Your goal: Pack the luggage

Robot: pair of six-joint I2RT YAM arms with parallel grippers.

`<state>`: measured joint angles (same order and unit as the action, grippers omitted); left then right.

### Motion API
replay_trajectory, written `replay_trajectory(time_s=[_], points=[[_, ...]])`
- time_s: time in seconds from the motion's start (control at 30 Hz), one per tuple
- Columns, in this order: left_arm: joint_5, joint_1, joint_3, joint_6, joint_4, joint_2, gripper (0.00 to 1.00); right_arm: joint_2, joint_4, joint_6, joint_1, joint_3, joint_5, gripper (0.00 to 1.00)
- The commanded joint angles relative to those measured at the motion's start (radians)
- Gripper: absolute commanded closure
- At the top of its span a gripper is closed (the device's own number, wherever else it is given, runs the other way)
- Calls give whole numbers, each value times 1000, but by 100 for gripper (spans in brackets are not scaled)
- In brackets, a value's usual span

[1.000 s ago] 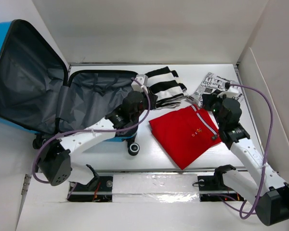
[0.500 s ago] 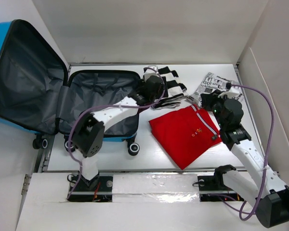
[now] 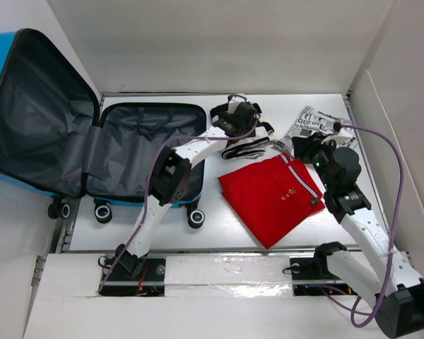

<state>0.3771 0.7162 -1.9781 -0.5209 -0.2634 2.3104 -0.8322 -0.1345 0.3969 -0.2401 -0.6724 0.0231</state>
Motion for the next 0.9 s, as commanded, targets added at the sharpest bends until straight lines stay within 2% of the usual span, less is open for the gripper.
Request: replay_trajectory(time_s=[0.0,0.27,0.4,0.5,0.63,0.73,0.87], points=[[-46,-4,-152,-22,-77,72,27,19,-45,7,9,-3,-44,68],[-203,5,-249,-37,-19,193,29,44,-43,5,9,2,-35,68],[-314,28,-274,-11,91,216,29,36,-48,5,18,4,-43,68],[-359,48,-277,39,179,195,26,25,-57,3,18,4,-60,68],[-347,48,-274,52,190,152,20,13,-66,0,18,7,-74,67],[-293,13,-136,19,223,49,18,8,-66,-3,18,5,-75,66],[-193,-21,210,-53,344,-165,22,2,-73,-1,18,7,-86,66]])
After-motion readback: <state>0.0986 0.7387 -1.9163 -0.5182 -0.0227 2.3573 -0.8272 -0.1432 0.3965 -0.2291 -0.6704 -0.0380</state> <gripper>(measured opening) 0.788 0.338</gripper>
